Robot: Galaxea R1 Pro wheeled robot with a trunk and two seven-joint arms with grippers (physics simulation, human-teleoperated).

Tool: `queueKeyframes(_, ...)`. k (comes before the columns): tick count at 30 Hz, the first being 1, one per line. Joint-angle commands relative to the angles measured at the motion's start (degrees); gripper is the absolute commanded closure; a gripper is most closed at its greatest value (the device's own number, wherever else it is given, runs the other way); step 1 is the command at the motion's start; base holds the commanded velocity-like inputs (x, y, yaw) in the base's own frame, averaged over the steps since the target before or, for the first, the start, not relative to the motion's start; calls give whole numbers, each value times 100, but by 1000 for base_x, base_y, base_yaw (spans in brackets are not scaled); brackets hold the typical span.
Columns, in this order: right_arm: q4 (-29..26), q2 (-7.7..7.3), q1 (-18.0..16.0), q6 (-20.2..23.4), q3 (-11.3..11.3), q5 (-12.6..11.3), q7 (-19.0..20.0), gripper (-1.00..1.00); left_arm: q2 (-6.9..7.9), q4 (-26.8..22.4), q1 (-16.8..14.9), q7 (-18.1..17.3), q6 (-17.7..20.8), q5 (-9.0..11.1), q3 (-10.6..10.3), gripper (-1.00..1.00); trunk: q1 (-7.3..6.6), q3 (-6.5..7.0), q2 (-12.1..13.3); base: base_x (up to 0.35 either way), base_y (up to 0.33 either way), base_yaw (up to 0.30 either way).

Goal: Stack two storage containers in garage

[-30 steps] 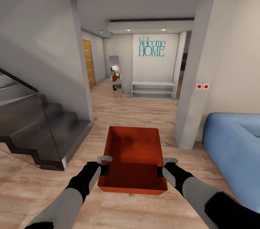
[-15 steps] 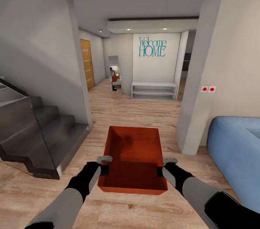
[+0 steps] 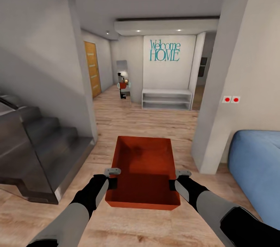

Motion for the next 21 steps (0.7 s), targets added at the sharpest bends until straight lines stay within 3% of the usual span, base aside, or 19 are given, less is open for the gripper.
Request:
queueKeyframes(1, -23, -5, 3, 4, 317, -202, -2, 100, 7, -12, -5, 36, 37, -94, 65, 100, 6, -2, -4, 322, 0, 0)
queueKeyframes(21, -23, -7, 3, 4, 326, -202, -2, 100, 7, -12, -5, 36, 37, -94, 64, 100, 6, -2, -4, 322, 0, 0)
